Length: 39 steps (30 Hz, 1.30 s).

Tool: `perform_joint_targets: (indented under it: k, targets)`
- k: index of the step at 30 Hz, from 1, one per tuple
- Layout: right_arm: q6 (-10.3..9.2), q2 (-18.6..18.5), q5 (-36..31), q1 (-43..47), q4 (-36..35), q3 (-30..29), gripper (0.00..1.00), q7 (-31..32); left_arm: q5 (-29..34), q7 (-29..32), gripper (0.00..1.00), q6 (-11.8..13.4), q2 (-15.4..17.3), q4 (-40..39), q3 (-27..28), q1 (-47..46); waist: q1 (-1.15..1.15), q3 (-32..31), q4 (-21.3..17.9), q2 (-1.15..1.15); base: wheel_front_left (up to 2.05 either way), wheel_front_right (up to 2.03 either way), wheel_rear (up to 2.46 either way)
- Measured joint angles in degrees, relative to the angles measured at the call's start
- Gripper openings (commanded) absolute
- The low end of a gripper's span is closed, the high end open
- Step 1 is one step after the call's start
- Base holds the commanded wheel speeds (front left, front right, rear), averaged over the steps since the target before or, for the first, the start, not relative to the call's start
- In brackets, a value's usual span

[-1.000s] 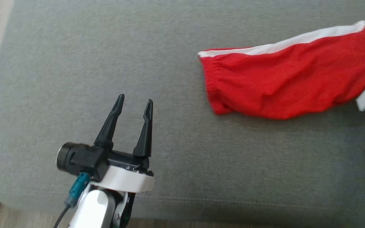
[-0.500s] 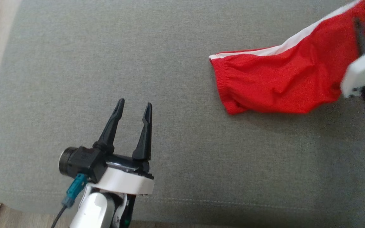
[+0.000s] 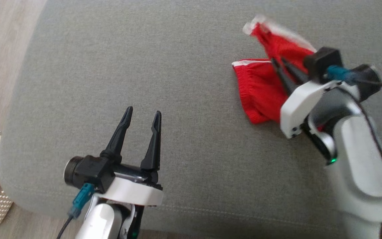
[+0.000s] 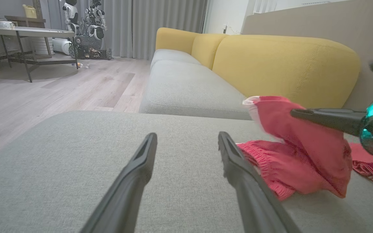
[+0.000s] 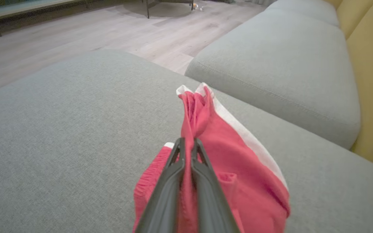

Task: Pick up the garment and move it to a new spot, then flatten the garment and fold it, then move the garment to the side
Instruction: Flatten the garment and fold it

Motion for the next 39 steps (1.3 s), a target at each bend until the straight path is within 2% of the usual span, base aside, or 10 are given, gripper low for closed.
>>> perform_joint_targets:
  k: [9,10,11,12,15,20,28,32,39]
  targets:
    - [0.0,5.3,-0.01,3.08,8.91,3.35,0.0,-4.49,-1.07,0.0,1.0,0.19,0.0,0.9,-0.45,0.1,0.0,-0.89,1.49,0.0,0.0,0.0,0.0]
    - [0.0,5.56,-0.01,3.35,9.68,3.59,0.17,-4.92,-1.16,0.0,1.0,0.19,0.0,1.05,-0.47,0.25,0.0,-1.12,1.5,0.0,0.0,0.0,0.0]
    - [0.0,5.84,-0.02,3.5,10.47,3.64,0.8,-5.37,-1.15,0.0,1.0,0.19,0.0,1.22,-0.57,0.51,0.0,-1.33,1.49,0.0,0.0,0.0,0.0]
    - [0.0,6.05,-0.36,3.57,11.07,3.64,1.0,-6.37,-1.15,0.0,1.0,0.19,0.0,1.41,-0.68,0.85,0.0,-1.52,1.46,0.0,0.0,0.0,0.0]
    - [0.0,6.59,-0.59,3.77,11.58,3.28,1.0,-10.49,-1.14,0.0,1.0,0.24,0.0,1.79,-0.98,1.33,0.0,-2.2,1.26,0.0,0.0,0.0,0.0]
    - [0.0,7.71,0.07,5.58,10.43,1.68,1.0,-20.96,-0.81,0.0,1.0,0.76,0.0,1.8,-0.35,2.2,0.0,-3.64,0.59,0.0,0.0,0.0,0.0]
    - [0.0,6.55,0.38,8.35,10.26,-3.34,1.0,-36.31,2.05,0.0,1.0,3.36,0.02,-0.13,3.44,5.33,0.0,-7.56,-1.5,0.0,0.0,0.0,0.0]
    - [0.0,5.82,-0.2,10.28,10.76,-7.89,1.0,-39.51,4.41,0.0,1.0,4.5,0.09,-1.74,5.64,8.12,0.0,-9.89,-2.72,0.0,0.0,0.0,0.0]
    - [0.0,5.57,-0.53,15.45,9.2,-13.22,1.0,-40.0,8.18,0.0,1.0,5.83,0.43,-3.72,7.71,10.69,0.0,-12.11,-4.06,0.0,0.0,0.0,0.0]
